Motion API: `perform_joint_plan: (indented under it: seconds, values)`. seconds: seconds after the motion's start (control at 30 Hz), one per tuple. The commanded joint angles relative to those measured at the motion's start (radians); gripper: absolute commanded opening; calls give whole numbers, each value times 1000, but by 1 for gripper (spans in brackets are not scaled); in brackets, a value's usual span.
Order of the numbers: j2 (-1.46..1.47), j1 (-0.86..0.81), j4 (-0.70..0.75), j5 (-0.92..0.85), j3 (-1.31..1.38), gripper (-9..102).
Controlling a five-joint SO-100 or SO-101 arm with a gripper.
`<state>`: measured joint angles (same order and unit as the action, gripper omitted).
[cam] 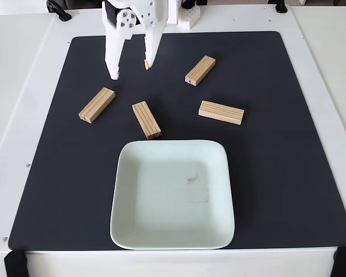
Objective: Pick up the wooden block and place them on the plate.
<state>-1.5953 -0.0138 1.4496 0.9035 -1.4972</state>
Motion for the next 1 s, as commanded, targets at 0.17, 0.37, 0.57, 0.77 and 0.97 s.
perform_joint_plan:
  seconds: [0.17, 0.37, 0.57, 0.77, 0.97]
  values:
    - [123, -2, -95, 6, 100, 29]
    - [230, 15, -106, 0, 176, 29]
    - [314, 64, -95, 9, 232, 29]
    - [350, 109, -95, 9, 245, 30]
    - [385, 104, -100, 9, 247, 30]
